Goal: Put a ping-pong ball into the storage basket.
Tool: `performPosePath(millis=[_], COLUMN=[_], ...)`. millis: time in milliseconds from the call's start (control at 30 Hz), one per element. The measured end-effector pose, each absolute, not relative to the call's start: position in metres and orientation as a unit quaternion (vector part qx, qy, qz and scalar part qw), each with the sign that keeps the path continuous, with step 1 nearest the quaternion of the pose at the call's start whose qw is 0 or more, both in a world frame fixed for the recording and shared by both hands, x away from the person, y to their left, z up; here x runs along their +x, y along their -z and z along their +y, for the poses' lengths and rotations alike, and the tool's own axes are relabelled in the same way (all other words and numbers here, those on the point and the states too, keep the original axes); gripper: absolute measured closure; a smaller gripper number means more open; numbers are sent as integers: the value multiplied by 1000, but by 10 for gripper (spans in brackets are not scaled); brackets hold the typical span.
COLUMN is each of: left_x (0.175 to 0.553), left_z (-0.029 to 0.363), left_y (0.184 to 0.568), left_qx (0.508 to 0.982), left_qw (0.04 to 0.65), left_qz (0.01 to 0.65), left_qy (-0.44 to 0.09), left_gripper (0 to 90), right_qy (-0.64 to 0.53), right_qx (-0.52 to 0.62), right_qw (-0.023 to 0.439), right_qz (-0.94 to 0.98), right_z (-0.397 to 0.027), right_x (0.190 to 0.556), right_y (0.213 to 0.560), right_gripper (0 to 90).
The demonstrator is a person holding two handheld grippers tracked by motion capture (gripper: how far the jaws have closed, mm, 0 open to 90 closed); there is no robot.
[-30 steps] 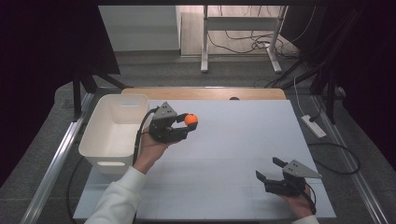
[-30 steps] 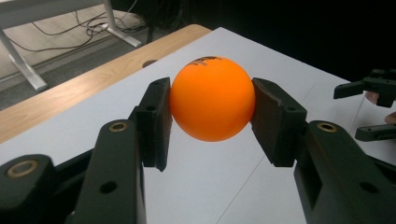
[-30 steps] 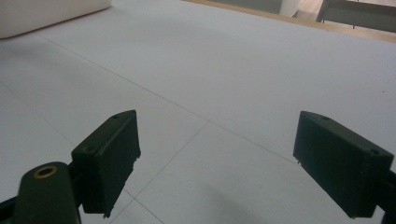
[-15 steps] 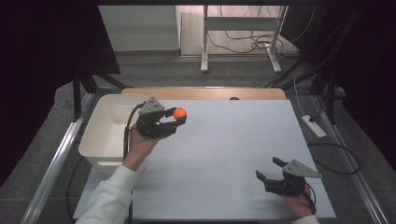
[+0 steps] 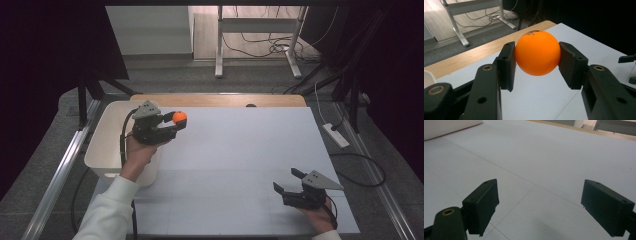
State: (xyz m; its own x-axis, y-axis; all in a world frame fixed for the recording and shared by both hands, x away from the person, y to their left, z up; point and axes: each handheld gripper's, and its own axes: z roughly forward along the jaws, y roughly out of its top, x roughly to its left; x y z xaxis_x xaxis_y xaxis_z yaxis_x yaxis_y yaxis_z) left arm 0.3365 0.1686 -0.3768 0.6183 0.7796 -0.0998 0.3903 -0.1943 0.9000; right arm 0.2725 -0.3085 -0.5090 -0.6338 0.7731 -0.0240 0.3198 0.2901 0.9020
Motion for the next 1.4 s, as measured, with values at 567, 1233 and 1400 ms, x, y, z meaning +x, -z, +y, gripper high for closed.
performPosePath(millis=[567, 1233, 1400], left_x=[342, 354, 356], left_z=[197, 233, 239], left_y=[380, 390, 390], left_qx=[730, 707, 703], left_qw=[485, 466, 463], left_qz=[432, 482, 490], left_qy=[-215, -224, -226], left_gripper=[509, 508, 508], right_qy=[-478, -476, -476], right_qx=[356, 358, 359], right_qw=[238, 239, 239], right_qz=[767, 767, 766], right_z=[-308, -309, -309], right_x=[272, 272, 272], right_y=[509, 509, 509], right_gripper=[147, 147, 147])
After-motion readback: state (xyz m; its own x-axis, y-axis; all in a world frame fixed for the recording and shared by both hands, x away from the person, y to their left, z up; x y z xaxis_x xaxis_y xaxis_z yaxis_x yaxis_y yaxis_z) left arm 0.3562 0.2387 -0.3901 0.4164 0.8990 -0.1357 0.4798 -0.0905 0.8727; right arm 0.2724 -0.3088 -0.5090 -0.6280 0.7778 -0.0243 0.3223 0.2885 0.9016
